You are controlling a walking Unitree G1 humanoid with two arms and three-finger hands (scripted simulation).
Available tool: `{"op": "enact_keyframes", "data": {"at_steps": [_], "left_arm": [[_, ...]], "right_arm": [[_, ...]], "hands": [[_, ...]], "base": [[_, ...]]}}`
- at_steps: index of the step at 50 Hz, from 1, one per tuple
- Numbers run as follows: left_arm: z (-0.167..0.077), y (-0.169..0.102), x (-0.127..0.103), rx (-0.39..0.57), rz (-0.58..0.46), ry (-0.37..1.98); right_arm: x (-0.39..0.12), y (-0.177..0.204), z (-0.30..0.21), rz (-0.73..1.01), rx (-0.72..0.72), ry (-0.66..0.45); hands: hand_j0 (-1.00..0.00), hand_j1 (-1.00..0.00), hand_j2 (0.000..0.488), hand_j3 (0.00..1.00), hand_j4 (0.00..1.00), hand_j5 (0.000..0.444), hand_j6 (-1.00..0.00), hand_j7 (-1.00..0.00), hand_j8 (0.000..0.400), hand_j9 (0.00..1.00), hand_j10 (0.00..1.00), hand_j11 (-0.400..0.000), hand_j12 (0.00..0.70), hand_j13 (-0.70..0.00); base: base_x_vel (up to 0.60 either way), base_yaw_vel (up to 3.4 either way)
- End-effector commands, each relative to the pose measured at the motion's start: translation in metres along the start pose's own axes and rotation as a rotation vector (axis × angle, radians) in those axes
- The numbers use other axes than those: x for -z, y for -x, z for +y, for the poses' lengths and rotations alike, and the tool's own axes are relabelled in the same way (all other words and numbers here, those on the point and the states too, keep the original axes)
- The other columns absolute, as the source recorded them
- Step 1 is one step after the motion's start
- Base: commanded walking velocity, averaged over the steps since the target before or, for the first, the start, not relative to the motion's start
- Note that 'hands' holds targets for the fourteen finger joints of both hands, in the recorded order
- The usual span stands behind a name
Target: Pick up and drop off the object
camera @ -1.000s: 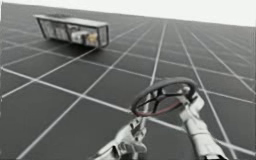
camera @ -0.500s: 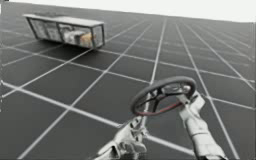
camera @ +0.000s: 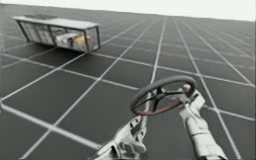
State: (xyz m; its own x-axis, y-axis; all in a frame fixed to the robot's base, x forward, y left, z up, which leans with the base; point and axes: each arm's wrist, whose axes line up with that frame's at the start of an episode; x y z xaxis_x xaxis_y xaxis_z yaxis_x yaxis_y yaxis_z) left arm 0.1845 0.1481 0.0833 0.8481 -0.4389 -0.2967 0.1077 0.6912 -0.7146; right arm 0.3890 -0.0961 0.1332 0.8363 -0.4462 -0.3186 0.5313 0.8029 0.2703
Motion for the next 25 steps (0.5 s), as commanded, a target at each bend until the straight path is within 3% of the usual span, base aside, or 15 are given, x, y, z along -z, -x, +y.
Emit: {"op": "enact_keyframes", "data": {"at_steps": [1,25], "left_arm": [[-0.0052,-0.0014,-0.0021,0.01,-0.001,-0.019],[-0.0052,-0.0014,-0.0021,0.01,-0.001,-0.019]], "right_arm": [[-0.0086,-0.0009,-0.0034,-0.018,0.0,-0.031],[-0.0086,-0.0009,-0.0034,-0.018,0.0,-0.031]], "hands": [[0.0,0.0,0.0,1.0,1.0,0.0,0.0,0.0,0.0,1.0,1.0,-0.4,0.0,-0.7],[0.0,0.0,0.0,1.0,1.0,0.0,0.0,0.0,0.0,1.0,1.0,-0.4,0.0,-0.7]], "base": [[0.58,0.04],[0.58,0.04]]}}
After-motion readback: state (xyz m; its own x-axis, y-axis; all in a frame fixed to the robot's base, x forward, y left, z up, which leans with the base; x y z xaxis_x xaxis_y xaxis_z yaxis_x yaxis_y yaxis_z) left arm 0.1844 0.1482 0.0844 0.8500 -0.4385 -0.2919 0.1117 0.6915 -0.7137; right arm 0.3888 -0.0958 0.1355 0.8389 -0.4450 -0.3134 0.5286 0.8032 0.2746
